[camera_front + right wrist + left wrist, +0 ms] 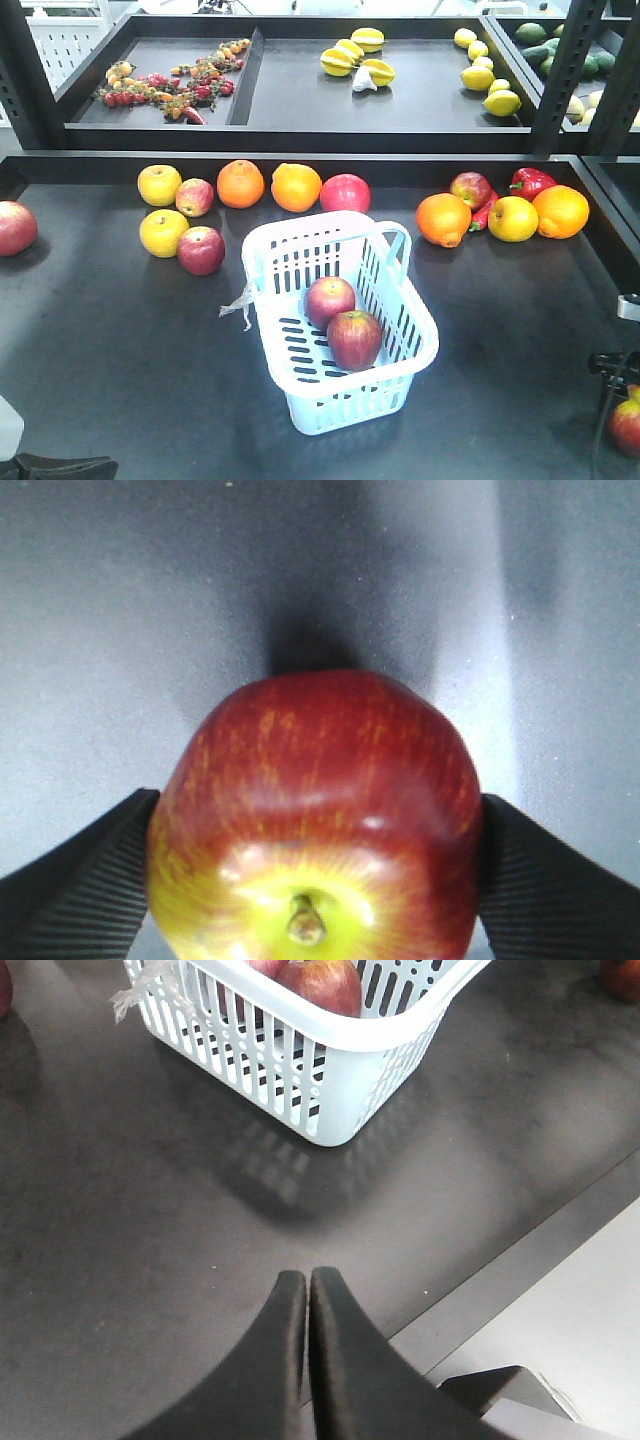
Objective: Pick three apples into basket with both arms
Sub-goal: 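Withdraw the right gripper and grasp a third red apple off to the side, then carry the third apple over the basket and open the right gripper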
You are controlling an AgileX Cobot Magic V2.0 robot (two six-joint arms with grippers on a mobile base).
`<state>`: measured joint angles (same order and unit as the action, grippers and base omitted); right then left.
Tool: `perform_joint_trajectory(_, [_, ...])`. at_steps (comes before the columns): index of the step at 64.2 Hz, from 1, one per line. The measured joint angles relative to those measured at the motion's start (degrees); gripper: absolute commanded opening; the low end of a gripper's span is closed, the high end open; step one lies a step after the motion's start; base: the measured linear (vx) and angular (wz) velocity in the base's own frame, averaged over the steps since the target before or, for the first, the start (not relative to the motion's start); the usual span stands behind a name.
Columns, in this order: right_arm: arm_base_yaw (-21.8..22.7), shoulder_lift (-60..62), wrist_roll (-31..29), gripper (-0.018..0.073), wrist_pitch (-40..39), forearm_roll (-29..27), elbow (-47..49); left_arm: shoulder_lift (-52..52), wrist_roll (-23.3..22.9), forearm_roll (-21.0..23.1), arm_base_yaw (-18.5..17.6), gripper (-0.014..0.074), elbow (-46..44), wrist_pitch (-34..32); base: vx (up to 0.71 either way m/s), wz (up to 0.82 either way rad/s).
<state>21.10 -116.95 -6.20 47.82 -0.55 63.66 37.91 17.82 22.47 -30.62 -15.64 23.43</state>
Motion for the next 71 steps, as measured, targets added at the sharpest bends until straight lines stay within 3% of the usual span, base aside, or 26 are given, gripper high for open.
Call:
perform_joint_trajectory(15, [0.0,4.76,-0.97,0.0094,0.68,-1.44,0.0,0.0,0.0,0.0,0.0,-0.0008,0.0,0.0,0.0,0.0])
perform_joint_trajectory(22, [0.0,10.19,-3.99,0.0087,1.05,-5.09,0.0,0.0,0.0,0.0,0.0,-0.0008,0.0,0.0,0.0,0.0])
perform_joint_trajectory(29, [0.0,15.94,-8.82,0.0088,2.63,-12.16,0.0,0.0,0.0,0.0,0.0,-0.0008,0.0,0.0,0.0,0.0])
perform_joint_trajectory(38, [-1.87,22.95,-18.94,0.009,5.24,-25.87,-0.06,0.0,0.0,0.0,0.0,-0.0008,0.0,0.0,0.0,0.0])
perform_joint_trajectory(48, [-9.41,28.51,-29.72,0.0092,5.65,-42.09,-0.06,0.0,0.0,0.0,0.0,-0.0008,0.0,0.0,0.0,0.0])
perform_joint_trajectory(54, [-16.09,29.29,-33.13,0.0092,5.3,-48.33,-0.06,0.0,0.0,0.0,0.0,-0.0008,0.0,0.0,0.0,0.0])
perform_joint_trajectory(71, [-32.45,23.99,-34.18,0.0099,-5.25,-51.27,-0.11,0.0,0.0,0.0,0.0,-0.0008,0.0,0.0,0.0,0.0])
